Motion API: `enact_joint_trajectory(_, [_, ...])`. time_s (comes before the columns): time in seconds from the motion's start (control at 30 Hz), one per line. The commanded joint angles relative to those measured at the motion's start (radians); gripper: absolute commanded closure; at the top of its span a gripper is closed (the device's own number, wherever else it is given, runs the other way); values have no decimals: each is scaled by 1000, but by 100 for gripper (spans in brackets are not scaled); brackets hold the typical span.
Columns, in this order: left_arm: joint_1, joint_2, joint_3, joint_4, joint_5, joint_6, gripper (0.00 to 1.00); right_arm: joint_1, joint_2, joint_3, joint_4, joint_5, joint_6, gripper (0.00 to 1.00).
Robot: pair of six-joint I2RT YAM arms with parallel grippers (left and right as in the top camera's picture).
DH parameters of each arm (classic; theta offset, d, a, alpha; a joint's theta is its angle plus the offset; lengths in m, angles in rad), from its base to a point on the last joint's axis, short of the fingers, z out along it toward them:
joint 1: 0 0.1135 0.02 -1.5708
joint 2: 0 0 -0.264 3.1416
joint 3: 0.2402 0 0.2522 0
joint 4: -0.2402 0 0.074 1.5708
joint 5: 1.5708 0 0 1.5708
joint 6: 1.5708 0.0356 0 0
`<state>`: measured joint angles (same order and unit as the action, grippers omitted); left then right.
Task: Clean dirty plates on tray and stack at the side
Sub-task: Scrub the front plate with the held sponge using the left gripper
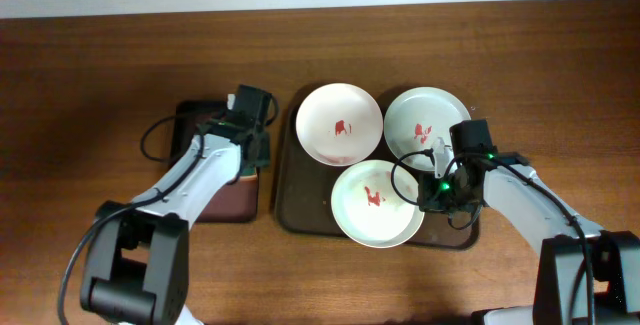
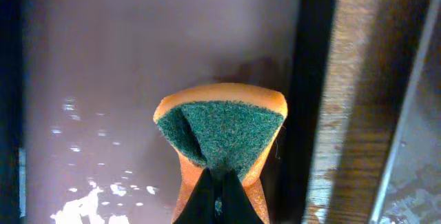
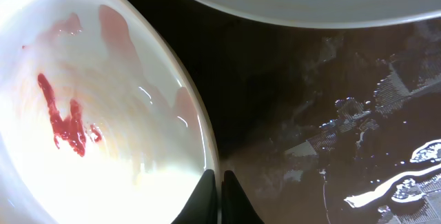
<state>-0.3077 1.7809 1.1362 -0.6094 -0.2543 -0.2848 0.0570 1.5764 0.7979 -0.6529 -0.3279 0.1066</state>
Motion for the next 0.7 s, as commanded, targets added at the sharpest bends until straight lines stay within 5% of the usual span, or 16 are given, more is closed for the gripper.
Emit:
enact_joint_trajectory(0.0, [-36,25,10,21,90,1,100,9,6,14,-2,-2,7,96])
enact_joint_trajectory(0.17, [-57,25,31,78,165,1,100,9,6,14,-5,-2,7,96])
enact_joint_trajectory(0.4, [-56,-107,117,-16,83,1,100,9,6,14,-5,-2,7,96])
enact_joint_trajectory(0.5, [-85,-123,114,-10,529,-7,100,9,6,14,-5,-2,7,96])
enact_joint_trajectory(0.67, [-217,-13,114,138,774,-182,100,9,6,14,-5,-2,7,96])
